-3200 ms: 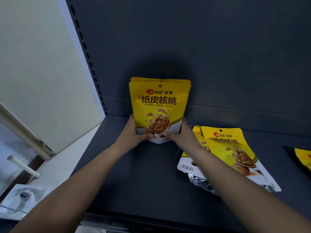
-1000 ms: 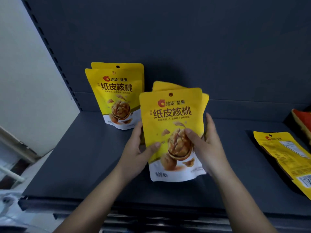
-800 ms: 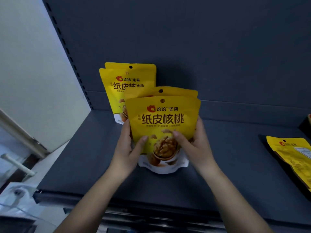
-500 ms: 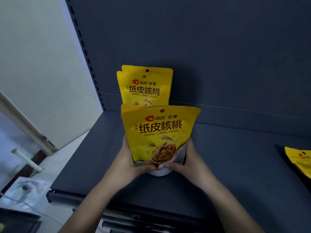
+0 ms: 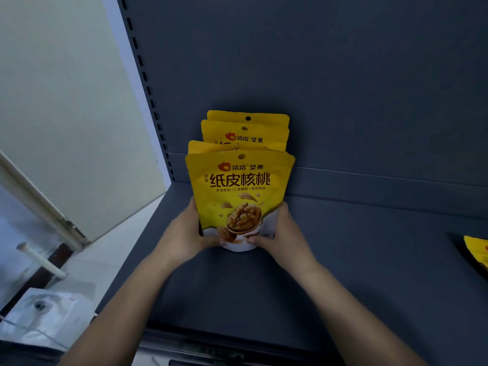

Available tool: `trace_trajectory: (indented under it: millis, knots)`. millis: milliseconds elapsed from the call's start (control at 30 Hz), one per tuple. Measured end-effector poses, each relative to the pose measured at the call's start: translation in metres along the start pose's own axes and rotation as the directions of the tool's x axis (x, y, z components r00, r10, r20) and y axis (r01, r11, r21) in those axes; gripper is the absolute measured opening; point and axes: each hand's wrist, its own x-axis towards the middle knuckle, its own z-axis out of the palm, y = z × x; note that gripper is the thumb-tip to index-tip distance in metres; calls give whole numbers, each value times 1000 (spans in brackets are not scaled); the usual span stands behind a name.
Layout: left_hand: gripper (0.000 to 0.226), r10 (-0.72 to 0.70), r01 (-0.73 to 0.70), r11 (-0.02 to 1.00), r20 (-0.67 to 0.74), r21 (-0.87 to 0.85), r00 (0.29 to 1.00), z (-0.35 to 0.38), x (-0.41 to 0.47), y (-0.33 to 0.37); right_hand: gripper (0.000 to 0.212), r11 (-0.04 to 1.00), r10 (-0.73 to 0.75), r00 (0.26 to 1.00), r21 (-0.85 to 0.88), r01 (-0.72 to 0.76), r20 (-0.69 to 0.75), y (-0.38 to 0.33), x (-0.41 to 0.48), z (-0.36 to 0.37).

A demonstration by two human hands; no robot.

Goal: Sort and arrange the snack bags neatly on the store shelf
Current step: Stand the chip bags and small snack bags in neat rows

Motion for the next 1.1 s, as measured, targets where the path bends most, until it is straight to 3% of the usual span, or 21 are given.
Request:
trace_trajectory:
  millis: [67,133,200,267,300,400,467,600,700,767,867,1000,1100]
  knots:
    - [97,-36,36,996,3,83,999,-3,-5,2,96,1000,6,1000,-20,-6,17,3,-1,2]
    - [81,-144,128,932,21,338,989,-7,-14,11,98,993,-6,1000,-119,9,24,6,-6,-4]
    - [60,-256,167,720,35,673,966,-9,-27,25,94,951,-16,999,-308,25,30,11,-14,-18]
    - [49,-286,36,525,136,850,949,-5,-47,47,86,837,-59,998,-543,70,38,17,-26,-39]
    - [49,-278,-33,478,187,878,942,-1,-57,58,82,771,-101,994,-629,100,34,22,-32,-52]
    - [42,-157,-218,492,333,843,930,17,-67,96,81,603,-149,989,-795,69,-27,44,-54,-93]
    - [42,71,-399,467,416,789,906,40,-60,121,85,546,-145,983,-838,-13,-110,63,-70,-124]
    - [40,383,-598,389,468,700,797,114,-35,158,84,463,-90,961,-865,-191,-261,90,-116,-192]
    - [38,587,-707,331,450,625,673,173,-20,188,83,409,19,936,-851,-329,-353,110,-157,-240]
    - [43,583,-762,285,527,581,619,211,-14,207,80,391,68,916,-834,-389,-396,122,-182,-267]
    - [63,666,-803,176,532,569,523,265,-5,236,73,384,80,894,-814,-437,-442,135,-213,-298]
    - [82,749,-842,74,528,534,400,327,2,270,87,401,154,881,-787,-470,-448,159,-239,-328]
    - [79,766,-847,-19,552,532,329,360,9,291,60,519,163,878,-717,-465,-450,162,-241,-342]
